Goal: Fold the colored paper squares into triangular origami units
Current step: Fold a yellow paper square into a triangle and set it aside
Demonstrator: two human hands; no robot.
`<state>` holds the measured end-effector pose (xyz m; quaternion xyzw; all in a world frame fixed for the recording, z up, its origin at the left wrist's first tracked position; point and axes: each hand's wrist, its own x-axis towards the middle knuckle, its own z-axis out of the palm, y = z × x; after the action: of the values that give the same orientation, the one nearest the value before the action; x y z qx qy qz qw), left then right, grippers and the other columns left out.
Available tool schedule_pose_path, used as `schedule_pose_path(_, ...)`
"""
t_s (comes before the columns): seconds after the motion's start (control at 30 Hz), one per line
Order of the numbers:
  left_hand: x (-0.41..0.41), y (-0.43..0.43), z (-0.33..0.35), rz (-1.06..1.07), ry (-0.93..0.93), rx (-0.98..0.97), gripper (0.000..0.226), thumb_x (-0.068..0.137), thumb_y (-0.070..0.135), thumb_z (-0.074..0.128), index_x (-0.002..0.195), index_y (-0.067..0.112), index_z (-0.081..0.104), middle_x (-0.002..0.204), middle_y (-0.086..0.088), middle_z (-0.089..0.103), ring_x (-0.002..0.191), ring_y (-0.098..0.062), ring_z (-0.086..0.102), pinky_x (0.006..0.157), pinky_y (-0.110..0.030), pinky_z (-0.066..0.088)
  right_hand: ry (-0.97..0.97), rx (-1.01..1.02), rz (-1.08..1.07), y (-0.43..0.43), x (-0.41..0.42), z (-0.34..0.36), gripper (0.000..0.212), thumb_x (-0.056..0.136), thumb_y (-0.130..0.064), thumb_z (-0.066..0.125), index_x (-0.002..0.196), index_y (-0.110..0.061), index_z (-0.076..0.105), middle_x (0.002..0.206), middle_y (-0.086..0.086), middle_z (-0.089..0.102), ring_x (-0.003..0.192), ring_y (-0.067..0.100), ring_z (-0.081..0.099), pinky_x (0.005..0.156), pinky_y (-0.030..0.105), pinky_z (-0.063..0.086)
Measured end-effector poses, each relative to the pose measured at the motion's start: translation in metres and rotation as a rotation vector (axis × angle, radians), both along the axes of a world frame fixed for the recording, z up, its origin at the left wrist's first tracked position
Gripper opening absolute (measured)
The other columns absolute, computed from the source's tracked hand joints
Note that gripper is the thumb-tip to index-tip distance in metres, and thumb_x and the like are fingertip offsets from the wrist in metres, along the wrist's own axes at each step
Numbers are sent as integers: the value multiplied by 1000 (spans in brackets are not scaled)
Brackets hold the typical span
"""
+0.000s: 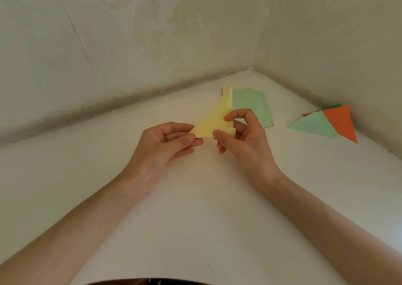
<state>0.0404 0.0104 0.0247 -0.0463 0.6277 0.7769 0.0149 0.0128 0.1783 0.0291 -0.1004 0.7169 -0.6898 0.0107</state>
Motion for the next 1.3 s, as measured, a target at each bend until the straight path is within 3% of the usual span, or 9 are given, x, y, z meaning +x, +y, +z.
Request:
schedule_pose_path(0.2, -3, -4, 4, -66, -70, 81, 28, 72, 4, 63, 100, 4, 65, 89, -8, 74, 84, -15, 72, 65, -18, 55, -134, -155, -18, 0, 0, 3, 45, 82, 2, 66, 117, -11, 41, 65, 4, 62, 51, 13, 54, 52, 25, 48)
schedule_pose_path(0.47, -2, -3, 4, -86, -57, 13, 18, 85, -3, 56, 98, 6, 65, 90, -7, 74, 86, -16, 71, 67, -19, 56, -179, -144, -25, 1, -4, 0, 31, 83, 2, 66, 110, -4, 50, 68, 9, 59, 49, 13, 54, 49, 26, 47)
schedule_pose_path(0.63, -3, -2, 11, -119, -124, 148, 31, 81, 25, 51, 96, 2, 65, 93, -13, 73, 87, -25, 71, 67, -26, 58, -154, -133, -8, 3, -5, -1, 22, 83, 3, 66, 100, -4, 54, 67, 6, 61, 50, 13, 55, 50, 26, 47)
schedule_pose_path(0.87, 0, -2, 7, -107, -73, -47, 21, 75, 20, 63, 90, 7, 68, 86, -9, 74, 80, -17, 72, 60, -19, 55, -118, -117, 44, 3, -4, -2, 18, 83, 5, 64, 92, -7, 55, 63, 4, 63, 50, 14, 56, 50, 24, 48)
schedule_pose_path(1.03, 0, 2, 4, -64, -18, -179, 11, 82, 16, 64, 79, 6, 65, 66, -6, 71, 55, -12, 66, 51, -17, 49, -117, -87, 88, 3, -2, -2, 14, 85, 7, 59, 92, -6, 57, 68, 8, 63, 54, 14, 58, 54, 25, 50)
schedule_pose_path(1.1, 0, 3, 2, -31, 22, -228, 13, 86, 14, 62, 77, 5, 62, 58, -3, 66, 47, -10, 57, 47, -16, 44, -155, -170, 111, 5, -4, 0, 9, 92, -1, 51, 91, -3, 59, 68, 9, 65, 56, 16, 60, 53, 26, 50)
schedule_pose_path(1.17, 0, 4, 0, 4, 53, -291, 16, 89, 15, 61, 76, 6, 60, 53, 0, 62, 42, -8, 49, 44, -17, 37, -243, -275, 119, 7, -7, 3, 29, 100, -18, 39, 88, -3, 61, 69, 11, 65, 57, 19, 61, 51, 26, 49)
schedule_pose_path(1.23, 0, 4, -2, 5, 73, -339, 17, 89, 17, 61, 75, 8, 60, 52, 0, 61, 42, -8, 46, 45, -17, 35, -220, -197, 101, 7, -8, 3, 29, 99, -23, 42, 86, -5, 62, 67, 9, 64, 57, 17, 59, 50, 25, 46)
schedule_pose_path(1.3, 2, 6, -2, -29, 93, -367, 21, 88, 23, 62, 74, 8, 62, 52, -1, 62, 43, -10, 45, 48, -18, 36, -94, -27, 66, 8, -9, -3, 8, 93, -11, 55, 88, -10, 62, 62, 0, 62, 54, 10, 55, 49, 22, 44)
